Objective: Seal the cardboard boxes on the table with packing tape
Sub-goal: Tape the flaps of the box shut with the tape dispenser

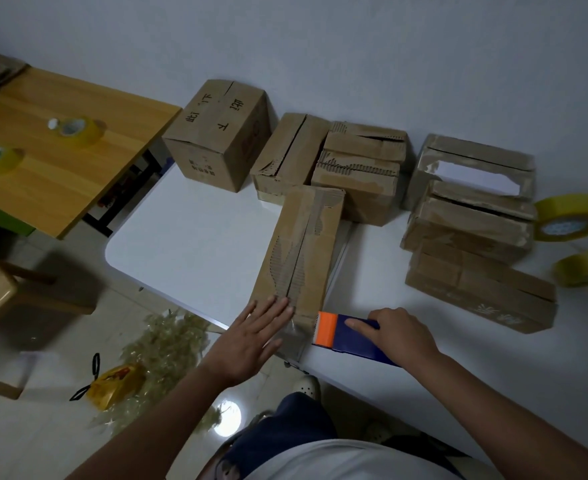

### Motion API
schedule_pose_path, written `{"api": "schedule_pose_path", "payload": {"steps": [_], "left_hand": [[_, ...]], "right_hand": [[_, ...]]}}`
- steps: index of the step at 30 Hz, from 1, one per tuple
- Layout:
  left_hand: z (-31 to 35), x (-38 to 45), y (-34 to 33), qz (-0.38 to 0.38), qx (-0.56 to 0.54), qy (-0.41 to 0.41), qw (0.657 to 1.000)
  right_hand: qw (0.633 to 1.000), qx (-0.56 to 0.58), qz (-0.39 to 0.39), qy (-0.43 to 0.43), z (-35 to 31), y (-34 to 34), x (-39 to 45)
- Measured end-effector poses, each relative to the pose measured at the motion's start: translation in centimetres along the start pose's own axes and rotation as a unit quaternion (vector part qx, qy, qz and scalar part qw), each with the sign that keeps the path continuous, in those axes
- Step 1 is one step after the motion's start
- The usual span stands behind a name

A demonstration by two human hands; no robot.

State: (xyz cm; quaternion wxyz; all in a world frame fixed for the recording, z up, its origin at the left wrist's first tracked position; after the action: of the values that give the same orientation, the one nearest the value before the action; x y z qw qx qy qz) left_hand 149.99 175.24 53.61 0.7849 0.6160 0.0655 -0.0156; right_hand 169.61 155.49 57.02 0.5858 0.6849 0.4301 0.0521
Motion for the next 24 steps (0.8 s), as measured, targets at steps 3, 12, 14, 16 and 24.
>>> {"api": "schedule_pose_path", "payload": {"steps": [3,12,14,16,24], "left_hand": [[-0.3,0.2,0.6,0.007,-0.022,-0.010,1.000],[1.4,5.6,1.2,-0.009,0.029,0.030,0.999],[1.1,5.7,0.4,-0.018,0.062,0.043,0.997],[0.9,5.6,0.2,-0.028,0.076,0.039,0.996],[0.7,5.7,-0.1,-0.035,0.062,0.036,0.997]], "right_hand": [[1.000,0.014,-0.003,0.004,0.2,-0.2,0.0],[0.999,0.020,-0.025,0.019,0.6,-0.6,0.0],[0.999,0.032,-0.024,0.025,0.8,-0.6,0.0],[0.999,0.028,-0.021,0.036,1.0,-0.3,-0.1],[0.997,-0.042,0.016,0.068,1.3,0.5,-1.0]]}}
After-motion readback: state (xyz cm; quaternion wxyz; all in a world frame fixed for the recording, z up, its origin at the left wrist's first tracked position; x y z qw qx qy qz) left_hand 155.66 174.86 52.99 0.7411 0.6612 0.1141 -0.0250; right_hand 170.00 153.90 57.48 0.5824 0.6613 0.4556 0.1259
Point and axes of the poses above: each hand's wrist, its own x-axis towards the middle knuckle, its own y-axis out of the back of the hand, z = x × y, the point moved 4 cm from there along x, towards the middle knuckle
